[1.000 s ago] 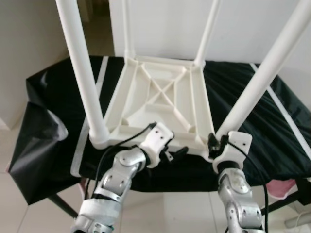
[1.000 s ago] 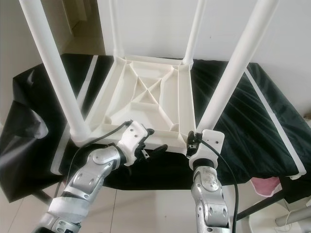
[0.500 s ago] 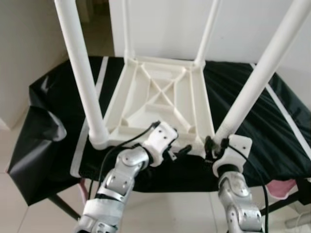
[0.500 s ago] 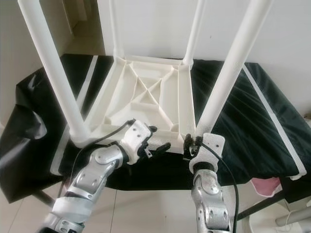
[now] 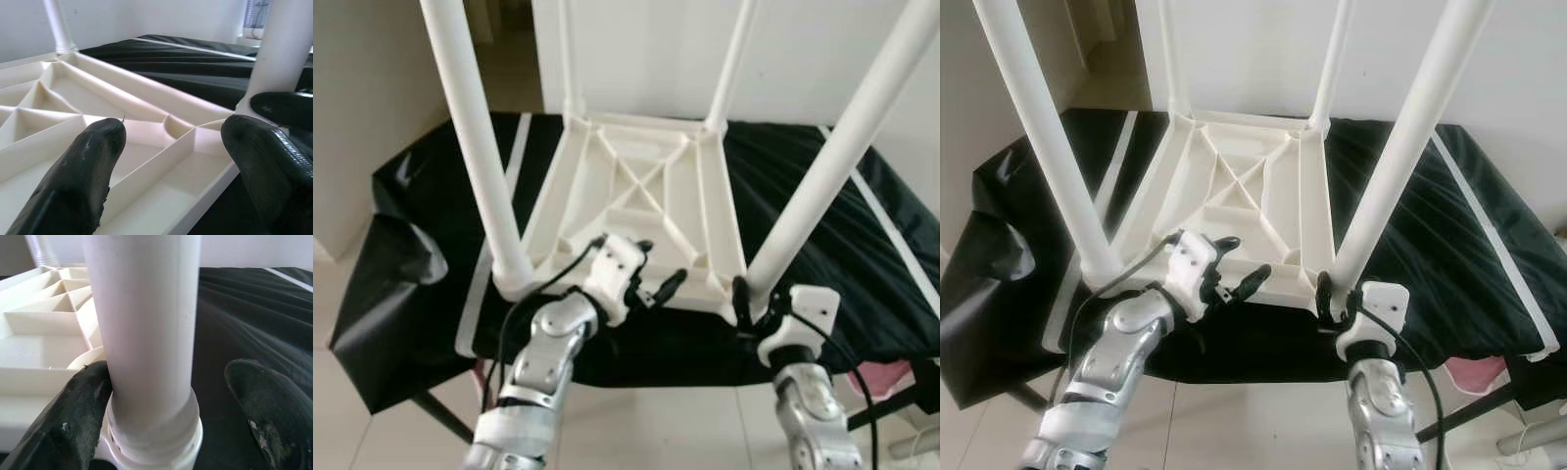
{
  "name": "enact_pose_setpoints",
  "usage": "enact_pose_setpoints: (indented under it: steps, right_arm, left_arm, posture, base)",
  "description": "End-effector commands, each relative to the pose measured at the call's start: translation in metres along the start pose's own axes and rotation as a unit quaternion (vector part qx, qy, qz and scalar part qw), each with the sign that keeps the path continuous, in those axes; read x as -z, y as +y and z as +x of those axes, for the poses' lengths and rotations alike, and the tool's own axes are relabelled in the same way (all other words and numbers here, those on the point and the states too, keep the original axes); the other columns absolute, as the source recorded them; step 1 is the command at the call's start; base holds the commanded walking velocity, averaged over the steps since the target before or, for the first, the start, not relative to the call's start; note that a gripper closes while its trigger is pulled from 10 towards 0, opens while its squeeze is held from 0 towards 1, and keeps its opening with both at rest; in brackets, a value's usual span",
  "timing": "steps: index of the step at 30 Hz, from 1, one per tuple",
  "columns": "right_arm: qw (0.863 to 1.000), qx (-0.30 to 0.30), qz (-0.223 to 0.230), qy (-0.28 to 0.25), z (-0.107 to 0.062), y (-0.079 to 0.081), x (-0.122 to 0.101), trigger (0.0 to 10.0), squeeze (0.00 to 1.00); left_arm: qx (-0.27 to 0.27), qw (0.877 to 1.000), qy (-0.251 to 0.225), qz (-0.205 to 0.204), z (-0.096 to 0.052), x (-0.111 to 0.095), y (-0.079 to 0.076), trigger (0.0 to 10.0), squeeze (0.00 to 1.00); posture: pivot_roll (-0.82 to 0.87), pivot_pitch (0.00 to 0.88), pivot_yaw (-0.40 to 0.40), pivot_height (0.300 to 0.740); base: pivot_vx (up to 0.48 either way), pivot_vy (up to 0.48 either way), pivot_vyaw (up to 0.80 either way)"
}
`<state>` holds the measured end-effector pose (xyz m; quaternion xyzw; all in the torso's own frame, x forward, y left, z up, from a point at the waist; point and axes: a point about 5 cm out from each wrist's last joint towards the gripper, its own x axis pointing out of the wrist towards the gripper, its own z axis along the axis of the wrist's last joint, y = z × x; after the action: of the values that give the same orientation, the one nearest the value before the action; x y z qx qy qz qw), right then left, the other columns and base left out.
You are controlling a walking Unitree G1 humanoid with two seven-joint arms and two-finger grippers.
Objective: Building children table
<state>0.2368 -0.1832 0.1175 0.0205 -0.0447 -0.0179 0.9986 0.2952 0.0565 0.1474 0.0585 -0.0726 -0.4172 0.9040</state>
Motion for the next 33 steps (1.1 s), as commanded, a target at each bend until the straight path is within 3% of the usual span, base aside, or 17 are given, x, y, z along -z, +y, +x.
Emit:
enact_pose_setpoints:
  steps: [1,6,12,13,15,18,19,20,22,23,24,25,33]
  right_arm:
    - [1.0,-0.024,-0.007,-0.002,0.0,-0.012,0.0,10.0,0.0]
    - [0.995,-0.097,-0.037,0.0,0.007,-0.03,-0.005,10.0,0.0]
    - [0.985,-0.167,-0.048,0.015,0.014,-0.034,-0.008,10.0,0.0]
    - [0.978,-0.203,-0.051,0.016,0.021,-0.033,-0.015,10.0,0.0]
    - [0.976,-0.211,-0.051,0.015,0.024,-0.033,-0.018,10.0,0.0]
    - [0.959,-0.27,-0.079,0.024,0.036,-0.03,-0.024,10.0,0.0]
    - [0.959,-0.27,-0.079,0.024,0.036,-0.03,-0.024,10.0,0.0]
    - [0.948,-0.305,-0.089,0.033,0.042,-0.028,-0.025,10.0,0.0]
    - [0.944,-0.313,-0.093,0.035,0.044,-0.027,-0.025,10.0,0.0]
    - [0.941,-0.324,-0.092,0.04,0.046,-0.027,-0.024,6.5,0.0]
    - [0.938,-0.331,-0.09,0.044,0.047,-0.027,-0.024,6.5,0.0]
    - [0.938,-0.332,-0.089,0.051,0.048,-0.028,-0.021,0.0,0.0]
    - [0.932,-0.343,-0.082,0.082,0.042,-0.037,-0.008,0.0,0.0]
  left_arm:
    - [-0.031,0.999,-0.013,0.002,-0.005,-0.003,0.003,10.0,0.0]
    - [0.039,0.999,-0.006,0.024,-0.007,-0.003,-0.011,10.0,0.0]
    - [0.057,0.998,-0.006,0.027,-0.005,-0.004,-0.018,10.0,0.0]
    - [0.066,0.998,-0.006,0.018,-0.004,-0.006,-0.02,10.0,0.0]
    - [0.068,0.997,-0.006,0.019,-0.004,-0.006,-0.021,10.0,0.0]
    - [0.074,0.997,-0.007,0.008,-0.003,-0.008,-0.024,10.0,0.0]
    - [0.074,0.997,-0.007,0.008,-0.003,-0.008,-0.024,10.0,0.0]
    - [0.075,0.997,-0.006,0.006,-0.002,-0.009,-0.024,10.0,0.0]
    - [0.075,0.997,-0.004,0.006,-0.002,-0.01,-0.024,10.0,0.0]
    - [0.075,0.997,-0.004,0.008,-0.002,-0.01,-0.024,10.0,0.0]
    - [0.075,0.997,-0.004,0.009,-0.002,-0.01,-0.024,10.0,0.0]
    - [0.072,0.997,-0.003,0.012,-0.001,-0.01,-0.024,10.0,0.0]
    - [0.058,0.998,-0.007,0.019,0.003,-0.013,-0.026,10.0,0.0]
  posture:
    - [-0.06,0.0,-0.015,0.74]
    - [-0.06,0.0,-0.012,0.74]
    - [-0.06,0.0,-0.007,0.74]
    - [-0.06,0.0,-0.002,0.74]
    - [-0.06,0.0,-0.002,0.74]
    - [-0.06,0.002,0.001,0.74]
    - [-0.06,0.002,0.001,0.74]
    - [-0.05,0.004,-0.001,0.74]
    - [-0.05,0.005,-0.002,0.74]
    - [-0.04,0.008,-0.009,0.74]
    - [-0.04,0.008,-0.009,0.74]
    - [-0.04,0.01,-0.015,0.74]
    - [-0.04,0.025,-0.025,0.74]
  base:
    - [0.0,0.0,0.0]
    - [0.0,0.0,0.0]
    - [0.0,0.0,0.0]
    - [0.0,0.0,0.0]
    - [0.0,0.0,0.0]
    - [0.0,0.0,0.0]
    - [0.0,0.0,0.0]
    - [0.0,0.0,0.0]
    - [0.0,0.0,0.0]
    - [0.0,0.0,0.0]
    - [0.0,0.0,0.0]
    - [0.0,0.0,0.0]
    - [0.0,0.0,0.0]
